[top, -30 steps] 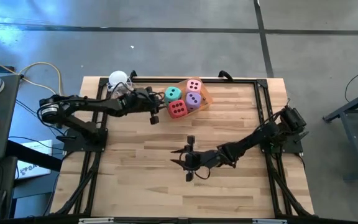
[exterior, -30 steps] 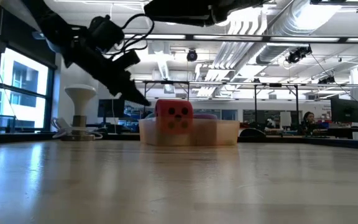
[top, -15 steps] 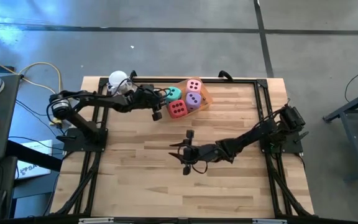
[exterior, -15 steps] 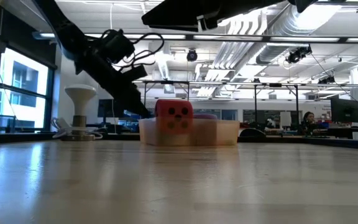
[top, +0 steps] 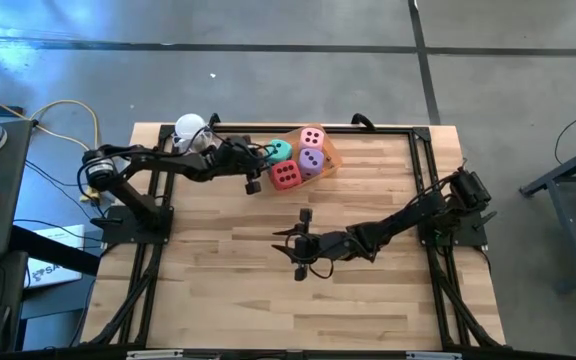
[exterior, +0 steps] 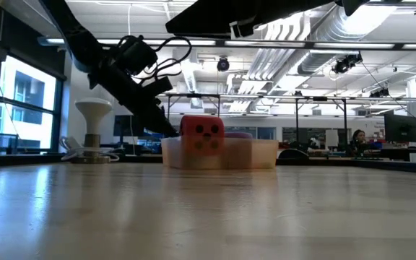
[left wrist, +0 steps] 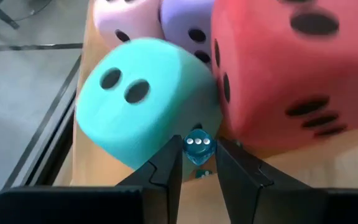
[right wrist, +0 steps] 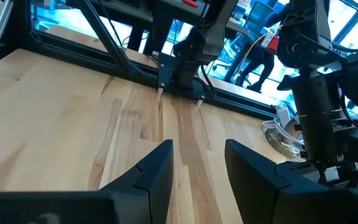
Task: Pick & Place Dice
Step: Put the light blue die into the bin, then return to Home Position
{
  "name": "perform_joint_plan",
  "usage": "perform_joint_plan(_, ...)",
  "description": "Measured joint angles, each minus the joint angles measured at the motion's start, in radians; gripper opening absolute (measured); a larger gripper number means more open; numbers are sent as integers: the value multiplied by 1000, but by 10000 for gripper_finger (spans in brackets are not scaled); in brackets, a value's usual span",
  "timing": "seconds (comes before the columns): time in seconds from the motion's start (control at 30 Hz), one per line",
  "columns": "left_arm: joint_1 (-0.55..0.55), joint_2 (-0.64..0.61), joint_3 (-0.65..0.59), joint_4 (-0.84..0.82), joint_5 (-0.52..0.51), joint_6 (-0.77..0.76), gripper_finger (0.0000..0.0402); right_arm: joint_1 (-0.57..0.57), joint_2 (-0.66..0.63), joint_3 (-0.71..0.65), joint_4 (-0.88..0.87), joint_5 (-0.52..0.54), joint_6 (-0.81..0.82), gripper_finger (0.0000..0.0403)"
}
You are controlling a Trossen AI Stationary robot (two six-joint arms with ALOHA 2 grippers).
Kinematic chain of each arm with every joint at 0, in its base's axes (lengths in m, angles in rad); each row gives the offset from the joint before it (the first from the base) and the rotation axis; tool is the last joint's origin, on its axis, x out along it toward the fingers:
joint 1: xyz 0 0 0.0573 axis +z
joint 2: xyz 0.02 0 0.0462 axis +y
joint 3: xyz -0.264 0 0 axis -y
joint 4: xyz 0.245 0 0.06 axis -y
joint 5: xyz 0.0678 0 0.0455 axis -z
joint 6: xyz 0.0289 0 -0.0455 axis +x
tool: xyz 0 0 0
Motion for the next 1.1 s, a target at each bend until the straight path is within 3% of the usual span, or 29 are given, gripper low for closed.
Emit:
perform_joint_plan(0.2, -21, 20, 1, 16, -14, 60, 132, 0, 0, 0, -13, 0, 0, 138)
perform_joint_plan(0.4, -59, 22, -1, 53, -106, 60, 175, 0, 0, 0, -14, 0, 0, 138)
perform_joint_plan(0.6, -111, 5, -2, 59, -287, 87, 180, 2, 0, 0, -15, 1, 3, 138)
perform_joint_plan(0.8, -214, -63, -2, 53, -557, 161, 180, 7, 0, 0, -2, 5, 22, 138)
perform_joint_plan(0.97, -307, -136, -2, -27, -628, 214, 179, 38, -42, 0, -55, 144, -39, 135)
perform_joint_plan(1.1, -374, -213, -2, -155, -663, 211, 166, 58, -154, 2, -211, 247, 8, 100)
